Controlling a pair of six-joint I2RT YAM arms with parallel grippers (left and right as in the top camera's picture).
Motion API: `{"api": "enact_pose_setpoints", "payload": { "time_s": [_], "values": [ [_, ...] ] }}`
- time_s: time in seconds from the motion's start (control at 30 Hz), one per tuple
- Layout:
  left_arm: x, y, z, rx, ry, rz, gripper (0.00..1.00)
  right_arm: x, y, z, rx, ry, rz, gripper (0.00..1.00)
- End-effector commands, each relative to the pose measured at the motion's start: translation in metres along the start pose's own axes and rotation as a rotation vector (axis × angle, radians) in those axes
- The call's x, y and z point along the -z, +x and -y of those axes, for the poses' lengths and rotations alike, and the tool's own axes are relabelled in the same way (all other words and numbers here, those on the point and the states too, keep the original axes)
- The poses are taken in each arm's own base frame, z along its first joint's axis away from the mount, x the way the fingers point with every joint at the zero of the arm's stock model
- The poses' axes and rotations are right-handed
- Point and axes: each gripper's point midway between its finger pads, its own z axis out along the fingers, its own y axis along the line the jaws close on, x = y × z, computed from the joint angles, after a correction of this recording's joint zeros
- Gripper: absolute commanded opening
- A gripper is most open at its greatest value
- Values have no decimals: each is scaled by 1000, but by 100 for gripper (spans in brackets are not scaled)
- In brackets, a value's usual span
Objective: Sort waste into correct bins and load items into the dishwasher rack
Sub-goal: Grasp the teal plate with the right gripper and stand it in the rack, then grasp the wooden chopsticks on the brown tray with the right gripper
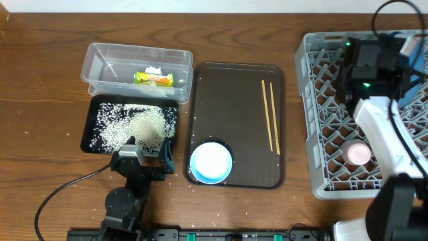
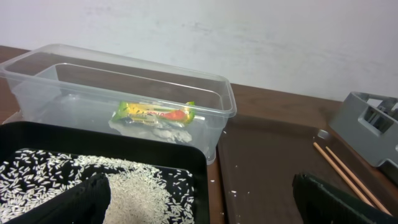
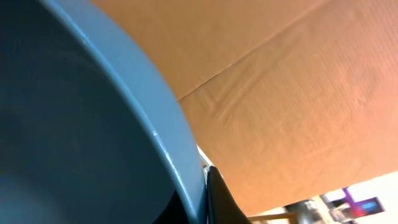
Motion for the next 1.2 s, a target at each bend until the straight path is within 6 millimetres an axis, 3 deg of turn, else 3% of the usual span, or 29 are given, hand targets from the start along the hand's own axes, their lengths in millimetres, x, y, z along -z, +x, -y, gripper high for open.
{"api": "enact_pose_setpoints", "payload": {
  "time_s": [0.0,0.1,0.17,0.23,0.27,0.33,0.37,0.47,0.63,0.73,0.83,0.93,1.0,1.1,1.17],
  "values": [
    [-2,17,-7,9,-22,-39,96,-2,3,-7,109,53,-15,1],
    [-2,17,-7,9,-22,-39,96,-3,9,-22,160,49,-19,1],
    [-2,17,-7,9,-22,-39,96,1,9,-31,195,40,-11,7],
    [-2,17,-7,9,-22,-39,96,7,7,-35,201,25,4,29],
    [-2,17,-7,9,-22,-39,96,10,5,-37,200,14,14,46],
    [-2,17,-7,9,-22,-39,96,17,2,-38,196,5,30,64],
    [-2,17,-7,9,-22,-39,96,21,-1,-37,191,-1,39,73],
    [-2,17,-7,9,-22,-39,96,34,-9,-34,165,-35,73,80],
    [-2,17,-7,9,-22,-39,96,67,-17,-47,198,-280,160,83],
    [-2,17,-7,9,-22,-39,96,100,-13,-59,230,-505,211,86],
    [-2,17,-7,9,-22,-39,96,135,-3,-65,194,-718,218,90],
    [-2,17,-7,9,-22,-39,96,189,16,-83,174,-1039,190,90],
    [-2,17,-7,9,-22,-39,96,240,40,-97,155,-1311,87,80],
    [-2,17,-7,9,-22,-39,96,292,71,-111,134,-1561,-110,59],
    [-2,17,-7,9,-22,-39,96,306,91,-126,121,-1584,-234,49]
  ]
}}
